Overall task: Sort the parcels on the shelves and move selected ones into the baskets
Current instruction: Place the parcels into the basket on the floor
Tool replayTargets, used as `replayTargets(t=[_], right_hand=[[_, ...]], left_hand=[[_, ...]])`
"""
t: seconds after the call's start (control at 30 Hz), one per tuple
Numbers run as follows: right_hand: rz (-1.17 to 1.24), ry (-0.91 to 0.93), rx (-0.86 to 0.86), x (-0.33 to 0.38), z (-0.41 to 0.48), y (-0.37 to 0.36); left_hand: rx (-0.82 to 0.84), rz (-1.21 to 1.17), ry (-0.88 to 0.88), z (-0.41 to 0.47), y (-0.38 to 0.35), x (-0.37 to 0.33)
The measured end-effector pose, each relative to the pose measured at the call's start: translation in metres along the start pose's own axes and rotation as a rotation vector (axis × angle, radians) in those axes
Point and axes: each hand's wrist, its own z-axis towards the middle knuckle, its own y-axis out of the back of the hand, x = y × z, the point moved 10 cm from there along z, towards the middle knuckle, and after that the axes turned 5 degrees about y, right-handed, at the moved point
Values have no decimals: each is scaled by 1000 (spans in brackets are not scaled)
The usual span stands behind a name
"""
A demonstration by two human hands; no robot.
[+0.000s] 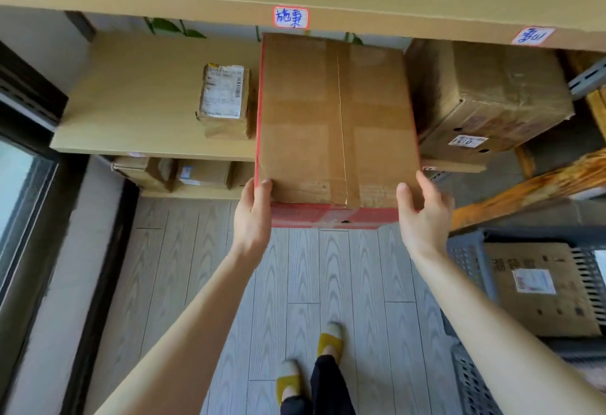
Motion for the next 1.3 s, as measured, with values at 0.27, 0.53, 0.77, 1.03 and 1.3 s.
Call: replayTargets(t=[0.27,0.53,0.77,1.03,1.3], right_hand=[[179,-252,216,-56,-55,-15],[448,-447,413,-3,-45,-47],[505,-230,391,57,-16,-22],[658,-356,318,22,-15,-13],[697,-603,427,-46,-32,-10]], left_hand=[[-43,167,-289,-98,20,-28],[-135,470,-511,-127,-15,-54],[-265,626,-619,-111,-8,-84],[-195,329,-250,-64,27,-62],[-96,69,-331,-92,9,-48]])
